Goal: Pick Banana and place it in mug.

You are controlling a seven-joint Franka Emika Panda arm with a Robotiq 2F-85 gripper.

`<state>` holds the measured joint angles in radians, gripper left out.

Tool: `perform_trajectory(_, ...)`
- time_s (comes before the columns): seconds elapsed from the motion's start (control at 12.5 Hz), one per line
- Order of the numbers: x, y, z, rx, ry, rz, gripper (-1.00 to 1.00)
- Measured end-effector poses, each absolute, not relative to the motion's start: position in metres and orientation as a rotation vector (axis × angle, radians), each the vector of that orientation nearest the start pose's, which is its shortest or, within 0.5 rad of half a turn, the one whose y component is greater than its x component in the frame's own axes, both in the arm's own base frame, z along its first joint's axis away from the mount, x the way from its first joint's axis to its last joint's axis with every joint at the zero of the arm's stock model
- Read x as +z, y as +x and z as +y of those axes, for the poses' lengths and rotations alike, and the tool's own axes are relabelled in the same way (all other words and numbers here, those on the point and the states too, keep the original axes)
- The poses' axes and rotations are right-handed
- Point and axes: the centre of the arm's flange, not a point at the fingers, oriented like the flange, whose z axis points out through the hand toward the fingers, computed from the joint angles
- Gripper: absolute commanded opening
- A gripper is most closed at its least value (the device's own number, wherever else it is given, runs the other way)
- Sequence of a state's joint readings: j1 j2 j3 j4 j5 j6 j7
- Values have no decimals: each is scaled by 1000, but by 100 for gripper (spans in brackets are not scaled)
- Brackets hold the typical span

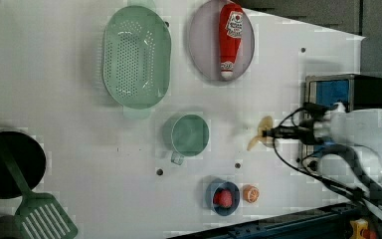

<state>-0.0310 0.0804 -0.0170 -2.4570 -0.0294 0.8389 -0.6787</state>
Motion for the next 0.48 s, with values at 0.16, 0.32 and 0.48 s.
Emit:
perform_trajectory(0.16,322,463,-27,180,-3126,260,-49)
perform_trajectory(0.32,414,474,-31,-43,-3113,277,-49)
perform_trajectory(0.48,507,477,-30,-245,-3107,256,-49)
